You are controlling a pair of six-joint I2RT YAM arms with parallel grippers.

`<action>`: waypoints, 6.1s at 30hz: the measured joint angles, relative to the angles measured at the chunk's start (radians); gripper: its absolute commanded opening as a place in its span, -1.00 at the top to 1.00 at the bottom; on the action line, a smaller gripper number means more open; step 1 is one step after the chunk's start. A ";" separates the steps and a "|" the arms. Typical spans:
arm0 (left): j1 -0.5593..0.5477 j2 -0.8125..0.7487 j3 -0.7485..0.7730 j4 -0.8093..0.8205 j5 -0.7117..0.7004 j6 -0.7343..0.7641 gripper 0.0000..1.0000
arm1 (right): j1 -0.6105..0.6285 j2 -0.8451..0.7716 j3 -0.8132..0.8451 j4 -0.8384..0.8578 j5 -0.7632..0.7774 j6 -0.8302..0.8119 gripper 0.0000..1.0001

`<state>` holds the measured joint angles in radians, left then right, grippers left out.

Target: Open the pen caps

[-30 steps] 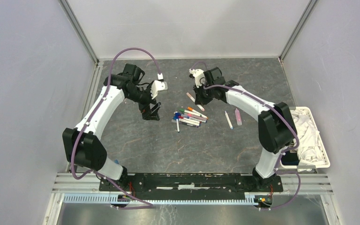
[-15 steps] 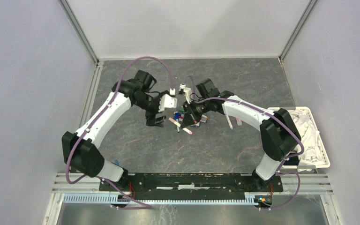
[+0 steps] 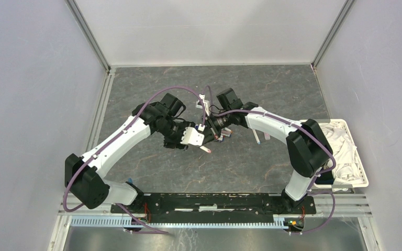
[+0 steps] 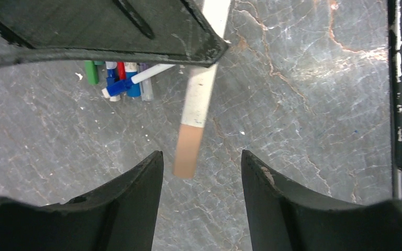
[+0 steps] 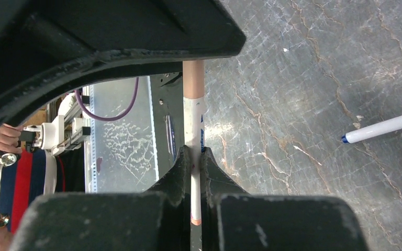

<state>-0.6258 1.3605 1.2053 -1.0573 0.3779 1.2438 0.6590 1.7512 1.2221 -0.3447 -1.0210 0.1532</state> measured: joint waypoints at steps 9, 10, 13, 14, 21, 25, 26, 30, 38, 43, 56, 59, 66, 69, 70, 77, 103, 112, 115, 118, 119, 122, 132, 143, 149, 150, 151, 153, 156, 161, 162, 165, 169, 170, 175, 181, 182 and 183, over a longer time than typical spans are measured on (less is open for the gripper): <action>-0.022 0.005 -0.004 0.042 -0.036 0.001 0.22 | 0.021 0.000 0.000 0.006 -0.017 0.004 1.00; -0.027 0.005 -0.004 0.041 -0.036 0.003 0.29 | 0.022 0.001 0.000 0.007 -0.018 0.004 1.00; -0.038 0.005 -0.004 0.026 -0.036 0.007 0.77 | 0.022 0.004 0.002 0.008 -0.018 0.007 0.99; -0.041 0.005 -0.004 0.018 -0.036 0.009 0.92 | 0.022 0.006 0.003 0.011 -0.018 0.007 0.91; -0.055 0.005 -0.009 -0.009 -0.045 0.022 0.95 | 0.025 0.021 0.002 0.058 -0.036 0.054 0.03; -0.064 0.005 -0.009 -0.010 -0.043 0.022 0.96 | 0.039 0.040 0.002 0.127 -0.042 0.088 0.11; -0.064 0.005 -0.009 -0.011 -0.043 0.021 0.96 | 0.043 0.049 0.002 0.137 -0.043 0.095 0.17; -0.064 0.005 -0.008 -0.012 -0.043 0.021 0.96 | 0.053 0.081 0.002 0.158 -0.050 0.118 0.35; -0.054 0.006 -0.006 -0.016 -0.065 0.021 0.96 | 0.053 0.078 -0.008 0.177 -0.077 0.100 1.00; -0.006 0.023 0.002 0.001 -0.018 0.060 0.96 | 0.042 0.035 -0.053 0.222 -0.028 0.058 1.00; 0.280 0.029 0.037 0.040 -0.138 0.135 0.96 | -0.055 -0.034 -0.168 -0.032 0.114 -0.054 1.00; 0.280 0.029 -0.038 0.080 -0.117 0.107 0.96 | -0.131 -0.073 -0.167 -0.039 0.235 -0.041 1.00; 0.280 0.068 -0.248 0.217 -0.108 -0.013 0.86 | -0.303 -0.124 -0.175 -0.022 0.718 0.019 1.00; 0.280 0.091 -0.298 0.289 -0.118 -0.055 0.76 | -0.301 -0.127 -0.204 -0.001 0.877 0.039 1.00; 0.280 0.104 -0.307 0.311 -0.122 -0.066 0.74 | -0.301 -0.127 -0.216 0.003 0.919 0.045 1.00; 0.280 0.192 -0.325 0.451 -0.169 -0.131 0.65 | -0.327 -0.127 -0.238 0.026 1.138 0.060 1.00; 0.280 0.189 -0.049 0.253 -0.073 -0.236 -1.00 | -0.365 -0.090 -0.282 0.058 1.217 0.043 0.21; 0.280 0.108 0.257 0.151 -0.096 -0.317 -1.00 | -0.325 -0.142 -0.198 0.046 1.192 0.031 0.04; 0.280 0.047 0.267 0.166 -0.145 -0.347 -1.00 | -0.264 -0.130 -0.137 0.047 1.142 -0.008 0.04; 0.282 -0.029 0.246 0.210 -0.179 -0.389 -1.00 | -0.187 -0.071 -0.041 0.050 1.086 -0.064 0.05; 0.283 -0.050 0.238 0.220 -0.184 -0.397 -1.00 | -0.168 -0.049 -0.015 0.053 1.067 -0.079 0.06; 0.284 -0.092 0.228 0.220 -0.183 -0.410 -1.00 | -0.111 0.030 0.061 0.050 1.015 -0.122 0.15; 0.284 -0.010 0.175 0.128 -0.124 -0.433 -1.00 | -0.077 0.247 0.172 0.001 0.959 -0.174 0.30; 0.284 -0.027 0.160 0.108 -0.056 -0.433 -1.00 | -0.077 0.253 0.153 0.021 0.969 -0.188 0.29; 0.283 -0.027 0.160 0.097 -0.041 -0.433 -0.99 | -0.079 0.203 0.050 0.080 0.988 -0.190 0.17; 0.283 -0.027 0.160 0.094 -0.038 -0.433 -0.99 | -0.081 0.202 0.032 0.081 0.994 -0.185 0.13; 0.283 -0.026 0.160 0.092 -0.036 -0.433 -0.99 | -0.085 0.193 0.021 0.090 0.998 -0.187 0.10; 0.283 -0.026 0.160 0.087 -0.035 -0.433 -0.99 | -0.090 0.181 0.003 0.096 1.003 -0.184 0.09; 0.283 -0.026 0.161 0.083 -0.035 -0.433 -0.99 | -0.096 0.167 -0.014 0.100 1.004 -0.184 0.18; 0.283 -0.025 0.161 0.078 -0.030 -0.433 -0.99 | -0.100 0.162 -0.016 0.082 1.003 -0.184 0.29; 0.283 -0.024 0.161 0.077 -0.027 -0.433 -1.00 | -0.102 0.161 -0.019 0.082 1.000 -0.183 0.32; 0.283 -0.020 0.163 0.068 -0.018 -0.433 -1.00 | -0.111 0.149 -0.045 0.107 0.975 -0.176 0.45; 0.283 -0.005 0.164 0.054 0.008 -0.432 -1.00 | -0.138 0.129 -0.084 0.146 0.926 -0.167 0.74; 0.283 0.001 0.165 0.051 0.018 -0.432 -1.00 | -0.149 0.127 -0.088 0.149 0.911 -0.161 0.81; 0.283 0.019 0.170 0.037 0.069 -0.419 -1.00 | -0.193 0.111 -0.089 0.119 0.863 -0.134 1.00; 0.272 0.023 0.170 0.032 0.146 -0.351 -1.00 | -0.207 0.024 -0.072 0.033 0.778 -0.103 1.00; 0.264 0.025 0.170 0.033 0.150 -0.338 -1.00 | -0.204 0.006 -0.062 0.016 0.751 -0.097 1.00; 0.251 0.028 0.170 0.033 0.150 -0.324 -1.00 | -0.200 -0.013 -0.046 -0.004 0.716 -0.092 1.00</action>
<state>-0.3744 1.3888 1.3754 -1.0245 0.5282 0.9199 0.4591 1.7386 1.1759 -0.3485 -0.3054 0.0612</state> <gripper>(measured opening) 0.996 0.023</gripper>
